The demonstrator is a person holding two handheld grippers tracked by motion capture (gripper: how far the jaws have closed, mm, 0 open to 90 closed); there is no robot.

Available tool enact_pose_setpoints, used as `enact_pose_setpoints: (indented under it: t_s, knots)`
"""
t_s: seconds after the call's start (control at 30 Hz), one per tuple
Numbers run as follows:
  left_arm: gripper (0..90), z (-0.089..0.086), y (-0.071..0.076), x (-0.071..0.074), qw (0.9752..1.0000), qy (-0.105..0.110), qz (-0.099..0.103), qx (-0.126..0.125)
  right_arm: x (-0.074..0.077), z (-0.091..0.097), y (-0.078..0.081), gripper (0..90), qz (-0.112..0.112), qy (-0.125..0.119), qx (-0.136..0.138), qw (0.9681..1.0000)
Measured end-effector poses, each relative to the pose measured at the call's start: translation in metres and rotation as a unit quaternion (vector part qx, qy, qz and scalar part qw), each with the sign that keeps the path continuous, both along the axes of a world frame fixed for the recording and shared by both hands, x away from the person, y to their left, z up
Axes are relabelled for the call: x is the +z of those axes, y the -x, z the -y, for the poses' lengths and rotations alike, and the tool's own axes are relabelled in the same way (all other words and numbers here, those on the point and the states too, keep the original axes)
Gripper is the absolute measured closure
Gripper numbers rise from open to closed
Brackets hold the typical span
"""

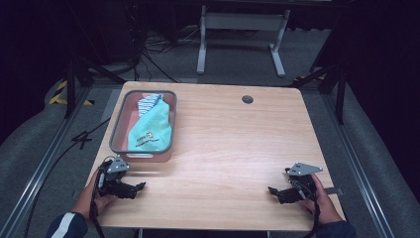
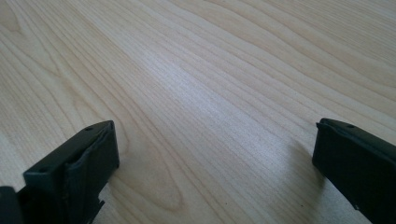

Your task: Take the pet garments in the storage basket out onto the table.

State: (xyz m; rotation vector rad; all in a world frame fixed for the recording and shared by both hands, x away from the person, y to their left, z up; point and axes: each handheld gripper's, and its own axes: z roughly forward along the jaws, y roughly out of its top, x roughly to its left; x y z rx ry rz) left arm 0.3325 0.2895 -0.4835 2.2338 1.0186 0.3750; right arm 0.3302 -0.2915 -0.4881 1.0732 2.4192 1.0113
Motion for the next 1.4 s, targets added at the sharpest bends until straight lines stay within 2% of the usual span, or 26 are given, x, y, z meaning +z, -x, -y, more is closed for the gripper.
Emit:
enact_pose_setpoints:
  t_s: [0.13, 0.23, 0.33, 0.37, 0.47, 0.53, 0.6, 0.63, 0.73, 0.8, 0.93, 1.03, 1.07, 1.17, 1.27, 1.4]
  knots:
    - [0.0, 0.000, 0.001, 0.000, 1.0000, -0.001, -0.002, 0.005, 0.000, 0.000, 0.000, 0.7, 0.000, 0.000, 0.000, 1.0000]
    - [0.0, -0.001, 0.001, 0.000, 1.0000, -0.003, 0.005, 0.003, 0.000, 0.000, 0.000, 0.6, 0.000, 0.000, 0.000, 1.0000]
    - [0.0, -0.001, 0.002, 0.000, 1.0000, 0.001, -0.001, 0.006, 0.000, 0.000, 0.000, 0.7, 0.000, 0.000, 0.000, 1.0000]
    - [0.0, -0.002, 0.001, 0.001, 0.9999, -0.010, 0.009, -0.001, 0.000, 0.000, 0.000, 0.7, 0.000, 0.000, 0.000, 1.0000]
    - [0.2, -0.003, 0.002, 0.001, 1.0000, -0.004, -0.005, -0.003, 0.000, 0.000, 0.000, 0.6, -0.001, -0.001, 0.000, 1.0000]
    - [0.4, -0.003, 0.003, 0.003, 0.9998, -0.012, -0.017, -0.004, 0.000, 0.000, 0.000, 0.6, -0.001, -0.001, 0.000, 1.0000]
    - [2.9, -0.002, 0.002, 0.006, 0.9996, -0.019, -0.022, 0.006, 0.000, 0.000, 0.000, 0.6, -0.001, -0.001, 0.000, 1.0000]
    - [5.5, -0.001, 0.003, 0.007, 0.9996, -0.016, -0.021, 0.009, 0.000, 0.000, 0.000, 0.6, -0.001, -0.001, 0.000, 1.0000]
    - [15.7, 0.001, 0.004, 0.011, 0.9995, -0.022, -0.024, -0.005, 0.000, 0.000, 0.000, 0.6, -0.001, -0.001, 0.000, 1.0000]
    - [15.8, 0.001, 0.005, 0.014, 0.9988, -0.045, -0.017, -0.005, 0.000, 0.000, 0.000, 0.6, -0.001, -0.001, 0.000, 1.0000]
    - [17.6, -0.003, 0.009, 0.020, 0.9986, -0.052, -0.011, 0.003, 0.000, 0.000, 0.000, 0.6, -0.001, -0.001, 0.000, 1.0000]
    - [17.8, -0.006, 0.011, 0.026, 0.9991, -0.042, -0.011, 0.003, 0.000, 0.000, 0.000, 0.6, -0.001, -0.001, 0.000, 1.0000]
    - [18.2, -0.007, 0.012, 0.029, 0.9989, -0.047, -0.003, 0.005, 0.000, 0.000, 0.000, 0.6, -0.001, -0.001, 0.000, 1.0000]
    - [18.4, -0.008, 0.013, 0.034, 0.9979, -0.064, 0.002, 0.007, 0.000, 0.000, 0.000, 0.6, -0.001, -0.001, 0.000, 1.0000]
    - [20.8, -0.012, 0.012, 0.039, 0.9979, -0.065, 0.001, -0.001, 0.000, 0.000, 0.000, 0.6, -0.001, -0.001, 0.000, 1.0000]
    - [20.8, -0.016, 0.013, 0.045, 0.9982, -0.059, -0.005, 0.006, 0.000, 0.000, 0.000, 0.6, -0.001, -0.001, 0.000, 1.0000]
